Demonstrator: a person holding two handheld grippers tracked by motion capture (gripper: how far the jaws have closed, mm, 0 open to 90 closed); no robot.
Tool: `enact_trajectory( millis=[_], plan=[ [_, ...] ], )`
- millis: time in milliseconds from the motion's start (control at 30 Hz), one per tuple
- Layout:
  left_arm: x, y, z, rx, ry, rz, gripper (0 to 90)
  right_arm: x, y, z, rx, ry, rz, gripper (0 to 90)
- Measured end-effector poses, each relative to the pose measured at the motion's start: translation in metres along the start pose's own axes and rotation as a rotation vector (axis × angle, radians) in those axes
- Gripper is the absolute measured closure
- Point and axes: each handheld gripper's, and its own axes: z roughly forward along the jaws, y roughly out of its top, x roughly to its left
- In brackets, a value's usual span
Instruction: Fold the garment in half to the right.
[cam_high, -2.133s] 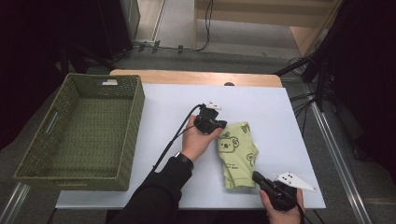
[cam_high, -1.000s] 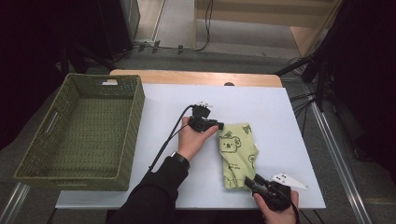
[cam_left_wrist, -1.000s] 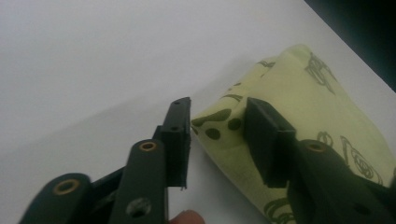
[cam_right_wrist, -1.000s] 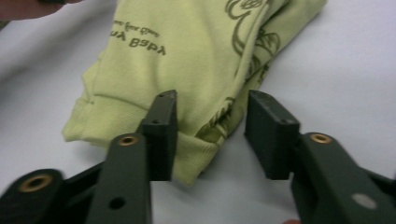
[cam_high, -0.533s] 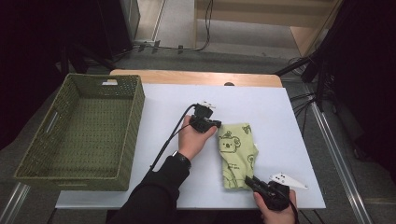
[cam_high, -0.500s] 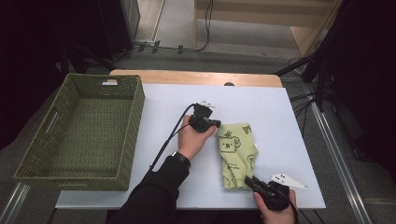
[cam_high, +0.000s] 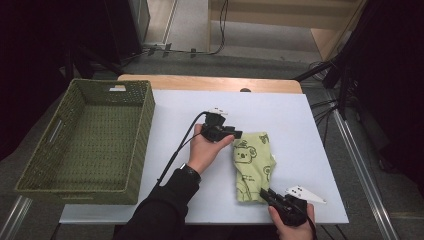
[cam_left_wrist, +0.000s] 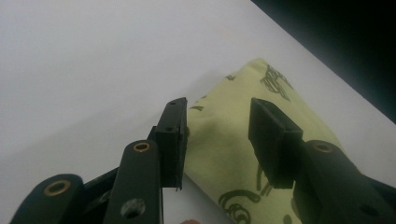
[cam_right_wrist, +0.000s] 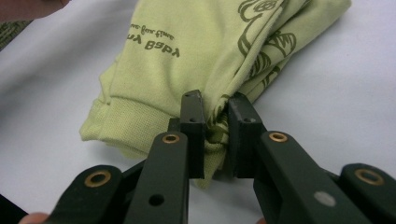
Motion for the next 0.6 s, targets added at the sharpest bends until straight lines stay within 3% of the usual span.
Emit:
enact_trajectory(
  millis=[33,67,167,300,600],
  plan=[
    [0.000,0.000,0.000,0.000,0.000,0.000,56.1,0.000,0.000,0.000,0.001,0.001,-0.001,76.4],
    [0.000,0.000,0.005,0.033,0.032,-0.007,53.4,-0.001,0.000,0.000,0.001,0.002,-0.002,76.4],
    [0.005,-0.001,0.011,0.045,0.061,-0.033,45.7,-0.001,0.000,0.000,0.001,0.003,-0.005,76.4],
    [0.011,-0.003,0.018,0.073,0.078,-0.061,40.3,-0.001,0.000,0.000,0.002,0.004,-0.010,76.3],
    [0.015,-0.004,0.032,0.088,0.068,-0.092,36.1,-0.002,0.000,0.001,0.006,0.004,-0.011,76.2]
  ],
)
